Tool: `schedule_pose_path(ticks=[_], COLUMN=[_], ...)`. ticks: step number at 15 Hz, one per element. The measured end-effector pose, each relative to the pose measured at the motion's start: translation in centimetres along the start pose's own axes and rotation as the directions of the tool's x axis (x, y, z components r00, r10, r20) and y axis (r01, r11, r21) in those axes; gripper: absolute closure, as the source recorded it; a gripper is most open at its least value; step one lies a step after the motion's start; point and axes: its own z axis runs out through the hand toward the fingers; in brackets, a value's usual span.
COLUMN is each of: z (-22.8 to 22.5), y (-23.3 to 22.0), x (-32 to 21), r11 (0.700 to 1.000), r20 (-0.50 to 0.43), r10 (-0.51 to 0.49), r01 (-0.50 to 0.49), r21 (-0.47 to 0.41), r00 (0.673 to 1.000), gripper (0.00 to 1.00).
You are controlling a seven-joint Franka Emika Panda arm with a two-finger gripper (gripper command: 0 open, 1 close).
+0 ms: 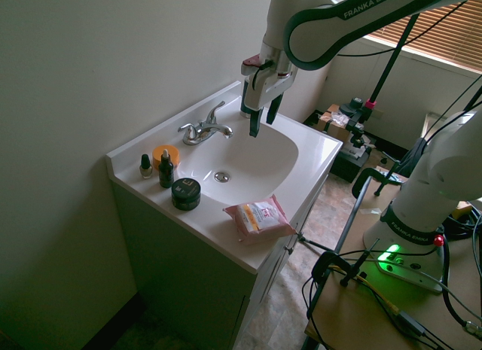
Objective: Sanitize yourself
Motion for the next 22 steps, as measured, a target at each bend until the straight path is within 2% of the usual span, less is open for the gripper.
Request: schedule_pose_path(ticks=[4,7,8,11,14,22], z=[-1.0,-5.7,-6.8,-7.9,-8.0,-8.1], y=[-0.3,-1.0,-1.1,-1.2,-0.4,3.0], x=[1.0,6.8,9.3,16.3,21.0,24.8], r11=[0.999,0.989,0.983,0.962,0.942,0.911], r20=[-0.013,-0.027,-0.028,-0.021,-0.012,0.005], r10=[0.029,0.123,0.16,0.25,0.316,0.396], r01=[-0.029,-0.121,-0.156,-0.245,-0.312,-0.393], r21=[0.02,0.082,0.098,0.117,0.124,0.124], r00=[0.999,0.992,0.987,0.968,0.949,0.918], gripper=[0.0,0.0,1.0,1.0,1.0,1.0])
